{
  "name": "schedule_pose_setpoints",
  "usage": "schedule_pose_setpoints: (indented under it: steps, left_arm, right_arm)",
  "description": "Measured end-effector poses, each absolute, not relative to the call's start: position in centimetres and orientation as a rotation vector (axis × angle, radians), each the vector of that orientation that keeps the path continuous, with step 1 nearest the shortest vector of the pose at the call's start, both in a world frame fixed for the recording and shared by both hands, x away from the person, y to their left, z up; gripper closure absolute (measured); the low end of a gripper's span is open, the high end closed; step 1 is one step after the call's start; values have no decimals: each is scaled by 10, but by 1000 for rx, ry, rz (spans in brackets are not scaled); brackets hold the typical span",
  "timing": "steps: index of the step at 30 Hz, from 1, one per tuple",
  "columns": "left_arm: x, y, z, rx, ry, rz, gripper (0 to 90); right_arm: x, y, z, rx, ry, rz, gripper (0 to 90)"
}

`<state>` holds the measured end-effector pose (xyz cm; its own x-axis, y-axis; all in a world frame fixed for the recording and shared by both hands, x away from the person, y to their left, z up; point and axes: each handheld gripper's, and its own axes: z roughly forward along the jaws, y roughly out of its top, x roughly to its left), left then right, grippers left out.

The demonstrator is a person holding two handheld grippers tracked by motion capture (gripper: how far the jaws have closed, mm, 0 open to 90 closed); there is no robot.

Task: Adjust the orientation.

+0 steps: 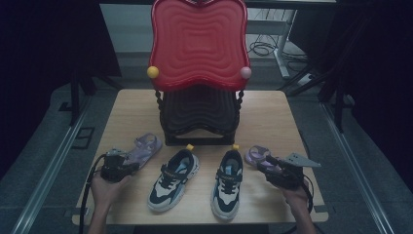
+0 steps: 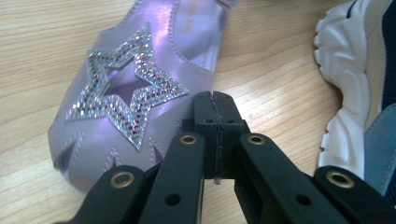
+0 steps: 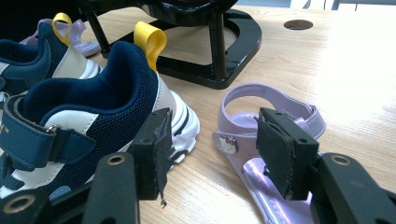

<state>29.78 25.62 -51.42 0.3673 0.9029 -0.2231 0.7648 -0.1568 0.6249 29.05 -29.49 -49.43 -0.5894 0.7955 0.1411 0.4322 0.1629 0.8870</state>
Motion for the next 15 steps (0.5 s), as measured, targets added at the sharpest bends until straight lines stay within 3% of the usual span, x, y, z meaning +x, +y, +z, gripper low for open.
schedule_pose_setpoints:
  steps: [15]
  left_arm:
    - [295, 267, -512, 1965, 1475, 292, 900]
  right_arm:
    - [290, -295, -496, 1174, 2092, 1392, 454]
